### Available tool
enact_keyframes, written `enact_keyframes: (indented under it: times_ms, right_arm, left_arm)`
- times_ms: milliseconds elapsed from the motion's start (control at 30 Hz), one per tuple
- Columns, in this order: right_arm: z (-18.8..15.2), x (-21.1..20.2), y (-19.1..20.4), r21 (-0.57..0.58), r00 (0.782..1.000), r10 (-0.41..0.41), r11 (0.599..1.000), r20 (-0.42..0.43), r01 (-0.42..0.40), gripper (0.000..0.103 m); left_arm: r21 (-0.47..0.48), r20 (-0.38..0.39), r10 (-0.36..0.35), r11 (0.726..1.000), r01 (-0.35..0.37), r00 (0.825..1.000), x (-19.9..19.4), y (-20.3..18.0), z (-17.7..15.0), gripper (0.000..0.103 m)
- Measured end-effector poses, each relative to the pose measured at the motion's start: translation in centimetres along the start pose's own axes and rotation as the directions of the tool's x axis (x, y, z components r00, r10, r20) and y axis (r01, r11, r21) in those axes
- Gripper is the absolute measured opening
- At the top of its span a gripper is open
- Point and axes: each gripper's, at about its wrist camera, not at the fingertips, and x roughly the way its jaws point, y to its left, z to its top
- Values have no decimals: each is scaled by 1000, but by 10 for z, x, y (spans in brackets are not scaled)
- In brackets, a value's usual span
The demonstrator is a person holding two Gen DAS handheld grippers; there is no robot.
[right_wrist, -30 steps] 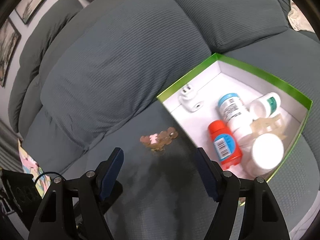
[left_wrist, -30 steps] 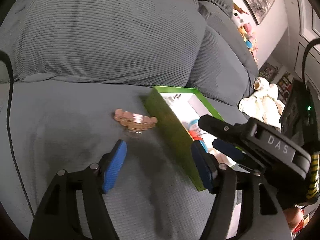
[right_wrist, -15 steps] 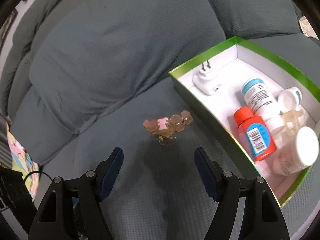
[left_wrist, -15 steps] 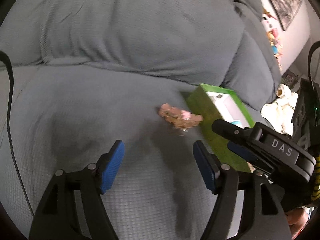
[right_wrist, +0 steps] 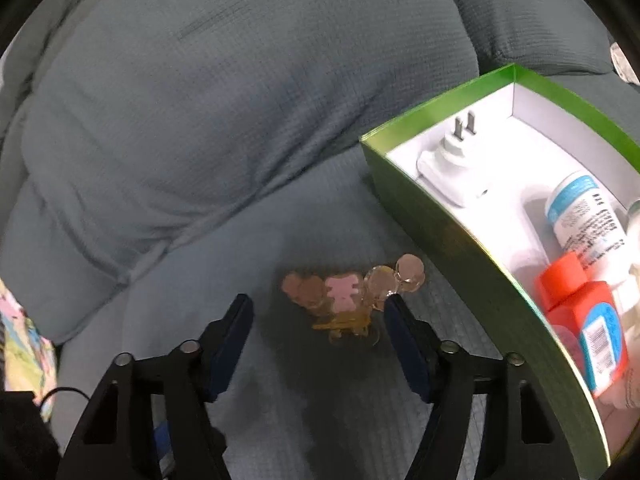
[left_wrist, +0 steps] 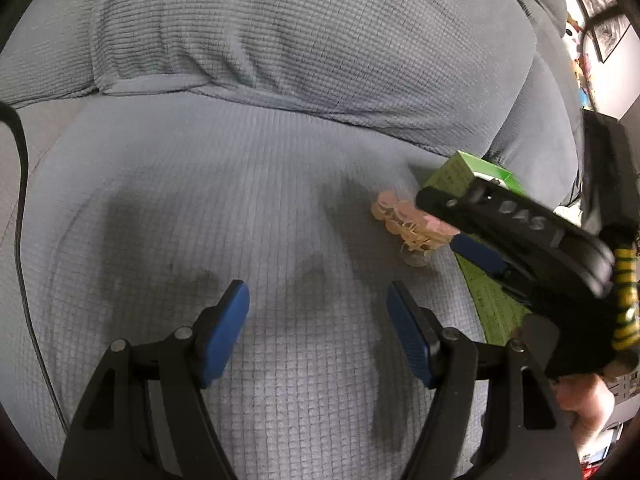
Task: Organize rigid objects
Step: 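Move the right gripper to the pink flower hair clip on the sofa, then grasp the pink flower hair clip with the right gripper and lift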
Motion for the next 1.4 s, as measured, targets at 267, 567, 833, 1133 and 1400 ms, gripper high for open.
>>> enact_keyframes:
  times_ms: [267, 567, 833, 1133, 1400]
  right_arm:
    - [-3, 19, 8, -60, 995, -101, 993, 8, 102, 44]
    - [-5, 13, 6, -84, 997, -76, 994, -32, 73, 35]
    - [-20, -7, 14, -108, 984, 45, 992, -172, -64, 35]
    - [-40, -22, 18, -141, 957, 76, 983, -281, -120, 43]
    - [-26, -36, -2, -52, 976, 129, 989, -174, -140, 75]
  left_arm:
    - [-22, -16, 18, 1000, -18, 1000, 3, 7, 2, 71]
    - [-18, 4, 41, 999, -41, 999, -8, 13, 2, 71]
    - [-49, 50, -7, 999, 9, 999, -32, 28, 2, 71]
    - [-55, 47, -23, 998, 26, 999, -44, 35, -2, 71]
    - [-77, 16, -102, 992, 102, 995, -32, 26, -1, 71]
